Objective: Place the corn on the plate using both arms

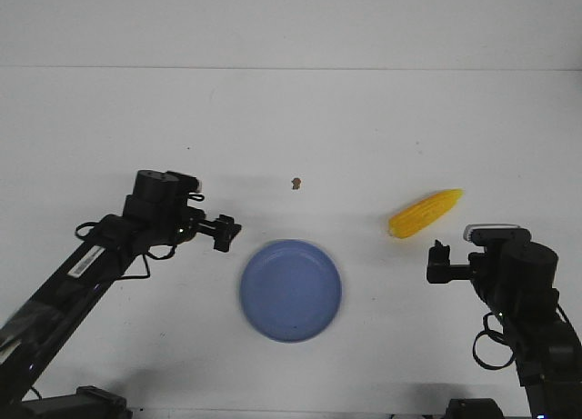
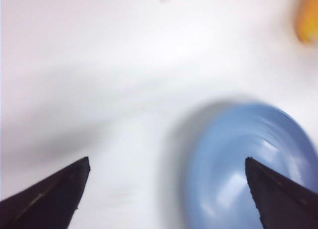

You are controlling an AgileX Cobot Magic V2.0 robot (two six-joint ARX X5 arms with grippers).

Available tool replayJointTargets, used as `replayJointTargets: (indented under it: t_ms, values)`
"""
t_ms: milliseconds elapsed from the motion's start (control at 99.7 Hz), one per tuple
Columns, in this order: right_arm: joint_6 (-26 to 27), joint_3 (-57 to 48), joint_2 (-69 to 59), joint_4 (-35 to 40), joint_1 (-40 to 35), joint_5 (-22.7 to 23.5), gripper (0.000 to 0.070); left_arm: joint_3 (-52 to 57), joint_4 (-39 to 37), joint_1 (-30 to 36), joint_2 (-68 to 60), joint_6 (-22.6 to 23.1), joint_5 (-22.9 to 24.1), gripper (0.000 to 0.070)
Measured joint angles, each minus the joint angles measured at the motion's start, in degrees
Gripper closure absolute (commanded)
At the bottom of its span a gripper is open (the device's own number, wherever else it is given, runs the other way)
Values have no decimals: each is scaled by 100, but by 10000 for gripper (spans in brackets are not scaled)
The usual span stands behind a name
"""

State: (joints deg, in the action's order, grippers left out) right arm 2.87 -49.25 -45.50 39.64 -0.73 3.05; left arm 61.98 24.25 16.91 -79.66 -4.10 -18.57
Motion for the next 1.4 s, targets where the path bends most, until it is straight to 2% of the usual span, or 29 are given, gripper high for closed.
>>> replayJointTargets:
  t_ms: [130,231,522,712,1023,1184,1364,1404]
  values:
    - [258,0,-2,-7,0,2,42,0,297,-212,695,289,1272,62]
    - [597,0,-44,-170,0,0,43,0,308,-369,1117,372,1727,62]
    - [1958,-46,-1303,-1287,2,4,43,0,326,-463,1362,444,1751,62]
    - [2559,-46,-2562,-1845,4,313,42,0,337,-463,1362,446,1731,62]
    - [3042,-63,-3589,-2398,44,485,42,0,476,-463,1362,444,1731,62]
    - [3195,-90,-3875,-2736,120,782,42,0,476,-463,1362,446,1731,63]
    - [3263,-116,-4238,-2889,157,896,44,0,476,-463,1362,446,1731,63]
    - [3265,-127,-4271,-2970,157,896,65,0,476,-463,1362,444,1731,63]
